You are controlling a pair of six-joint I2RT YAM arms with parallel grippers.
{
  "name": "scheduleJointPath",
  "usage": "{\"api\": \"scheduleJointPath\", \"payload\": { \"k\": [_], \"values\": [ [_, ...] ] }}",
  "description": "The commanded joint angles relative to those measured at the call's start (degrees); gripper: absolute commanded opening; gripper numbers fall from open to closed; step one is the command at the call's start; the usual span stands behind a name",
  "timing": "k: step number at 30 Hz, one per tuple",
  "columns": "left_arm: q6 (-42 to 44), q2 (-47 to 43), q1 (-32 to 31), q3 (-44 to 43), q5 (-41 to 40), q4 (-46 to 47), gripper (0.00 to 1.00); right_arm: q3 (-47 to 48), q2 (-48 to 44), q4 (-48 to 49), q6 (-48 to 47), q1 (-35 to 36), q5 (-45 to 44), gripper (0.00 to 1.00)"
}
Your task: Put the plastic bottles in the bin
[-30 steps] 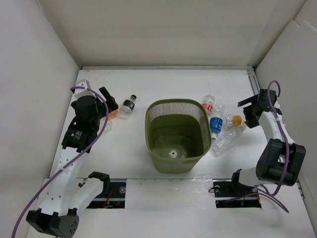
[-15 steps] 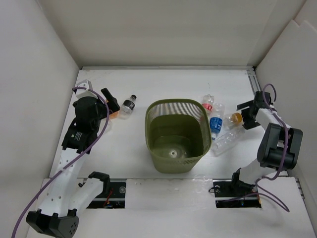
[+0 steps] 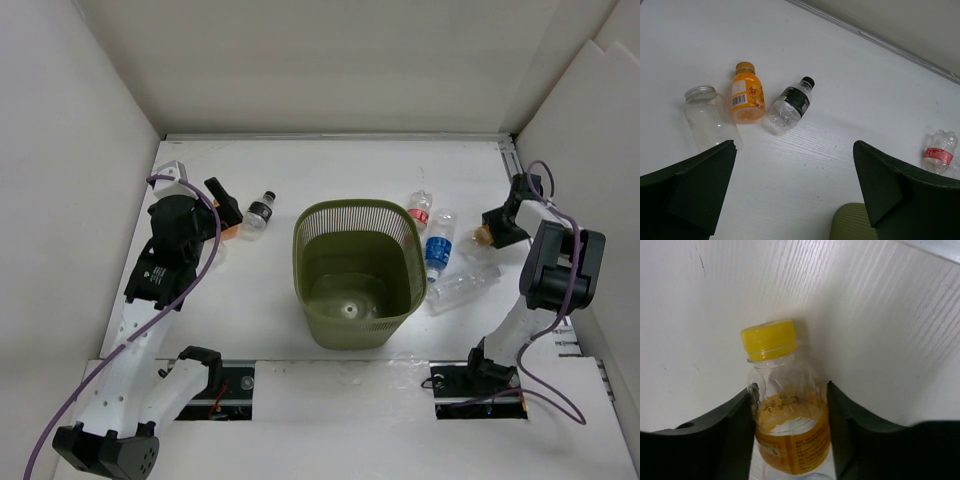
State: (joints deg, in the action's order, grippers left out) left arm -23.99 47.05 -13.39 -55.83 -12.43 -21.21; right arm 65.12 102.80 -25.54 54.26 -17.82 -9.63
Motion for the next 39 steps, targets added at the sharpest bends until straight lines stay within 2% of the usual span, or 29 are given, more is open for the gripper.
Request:
{"api": "scheduleJointPath", "payload": {
  "k": [1,4,7,10,13,18,20,22,23,24,26,28,30,32,33,34,39],
  "values": [
    [1.31,-0.82,0.29,0.29,0.30,2.05,1.00,4.04,0.56,-1.62,-1.44,-0.63,-2.85,0.45],
    [1.31,-0.20,0.29,-0.24,0.30,2.05,1.00,5.97,0.56,-1.01,-2.84,-0.63,-2.85,0.14],
    [1.31,0.41,0.29,-1.73,-0.31,1.44,1.00,8.60,-0.05,-1.00,-4.33,-1.16,0.21,0.00],
    [1.31,1.12,0.29,-4.80,-0.85,-0.40,1.00,10.98,-2.95,-2.23,-5.65,-1.16,1.63,0.00],
    [1.31,3.40,0.29,-11.47,1.34,-2.07,1.00,15.72,-7.52,-4.15,-8.02,-0.55,3.82,0.00],
    [3.85,8.75,0.29,-28.16,7.14,-2.08,1.00,27.67,-13.85,-3.91,-11.62,3.58,9.26,0.00],
    [5.44,12.97,0.29,-34.49,13.10,-2.69,1.00,32.15,-14.47,-3.90,-13.29,5.42,13.38,0.00],
    [8.25,16.48,0.29,-44.42,19.77,-3.22,1.00,39.44,-14.47,-3.38,-17.68,9.55,15.85,0.00],
    [9.04,20.50,0.29,-47.84,28.86,-4.79,1.00,41.64,-14.47,-2.68,-19.35,11.04,21.18,0.00],
    [9.66,22.37,0.29,-53.79,33.91,-5.41,1.00,45.32,-14.47,-1.63,-21.72,13.75,24.27,0.00],
    [10.19,26.49,-0.75,-57.36,46.27,-4.90,1.00,47.72,-15.26,1.44,-22.97,16.40,30.95,0.00],
    [9.49,27.04,-2.61,-56.85,52.47,-1.66,1.00,49.48,-16.05,5.13,-22.97,20.80,38.35,0.00],
    [4.32,26.35,-2.61,-52.91,62.11,8.34,1.00,49.49,-17.90,8.04,-22.97,24.31,42.74,0.00],
    [1.50,25.47,-2.61,-47.65,65.58,14.06,1.00,48.26,-20.00,13.39,-21.31,29.58,44.77,0.00],
    [-1.21,24.77,-2.61,-45.96,69.69,19.75,1.00,47.73,-20.53,14.63,-20.78,31.52,44.78,0.00],
    [-2.11,24.76,-2.61,-44.55,70.86,21.98,1.00,47.73,-20.54,15.86,-20.77,35.36,44.78,0.00],
    [-9.31,23.18,-2.61,-36.65,74.12,34.02,1.00,49.22,-17.91,19.12,-20.77,45.58,42.24,0.00]
  ]
}}
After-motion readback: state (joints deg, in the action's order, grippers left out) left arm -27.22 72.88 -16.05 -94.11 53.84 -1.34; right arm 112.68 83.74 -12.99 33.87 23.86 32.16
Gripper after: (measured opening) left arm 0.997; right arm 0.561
